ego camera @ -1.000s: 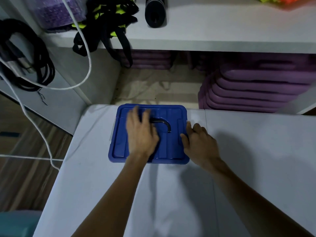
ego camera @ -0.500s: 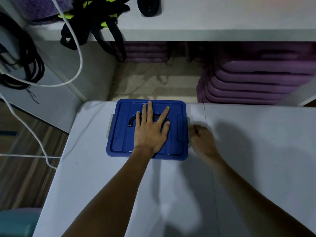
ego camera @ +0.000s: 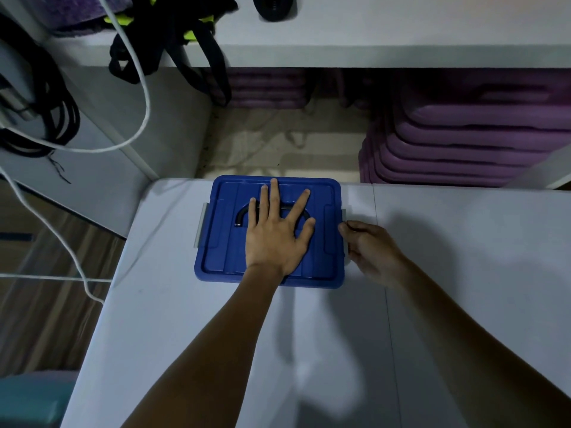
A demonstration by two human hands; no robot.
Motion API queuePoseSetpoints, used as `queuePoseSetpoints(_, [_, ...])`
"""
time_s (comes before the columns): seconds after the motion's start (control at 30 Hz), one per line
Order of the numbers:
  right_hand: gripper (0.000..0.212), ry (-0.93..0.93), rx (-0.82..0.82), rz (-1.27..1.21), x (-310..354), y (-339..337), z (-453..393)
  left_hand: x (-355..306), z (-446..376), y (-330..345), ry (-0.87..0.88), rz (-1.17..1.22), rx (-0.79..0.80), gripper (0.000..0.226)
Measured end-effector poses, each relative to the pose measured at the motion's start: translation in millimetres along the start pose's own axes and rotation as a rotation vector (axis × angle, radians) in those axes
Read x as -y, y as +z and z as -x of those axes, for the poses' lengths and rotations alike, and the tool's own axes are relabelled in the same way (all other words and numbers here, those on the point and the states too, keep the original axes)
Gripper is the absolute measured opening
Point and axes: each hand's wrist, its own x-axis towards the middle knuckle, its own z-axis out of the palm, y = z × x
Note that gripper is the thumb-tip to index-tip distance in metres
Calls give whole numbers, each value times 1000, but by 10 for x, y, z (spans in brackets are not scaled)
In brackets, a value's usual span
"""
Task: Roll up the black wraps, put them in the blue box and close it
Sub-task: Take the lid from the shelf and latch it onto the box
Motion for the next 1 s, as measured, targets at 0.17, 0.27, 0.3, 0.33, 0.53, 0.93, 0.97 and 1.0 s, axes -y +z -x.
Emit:
queuePoseSetpoints(0.17, [17, -32, -64, 19, 26, 4, -10, 5, -1, 9, 2, 10, -10, 60])
queuePoseSetpoints(0.27, [19, -54, -105, 40, 32, 60, 14, 9, -2, 4, 7, 15, -13, 60])
queuePoseSetpoints(0.3, [21, -40, -109, 25, 39, 67, 21, 12, 0, 4, 6, 19, -13, 60])
queuePoseSetpoints(0.33, [22, -37, -118, 23, 44, 66, 25, 14, 0, 4, 6, 24, -14, 60])
queuePoseSetpoints(0.53, [15, -46, -192, 53, 61, 81, -55, 5, -16, 16, -6, 18, -16, 59])
queuePoseSetpoints(0.93, [4, 136, 118, -53, 265, 22, -143, -12, -40, 29, -24, -10, -9, 61])
queuePoseSetpoints(0.97, [3, 126, 90, -29, 277, 39, -149, -13, -42, 27, -26, -11, -8, 61])
queuePoseSetpoints(1.0, [2, 115, 66, -6, 279, 52, -155, -13, -44, 26, -25, -11, -7, 61])
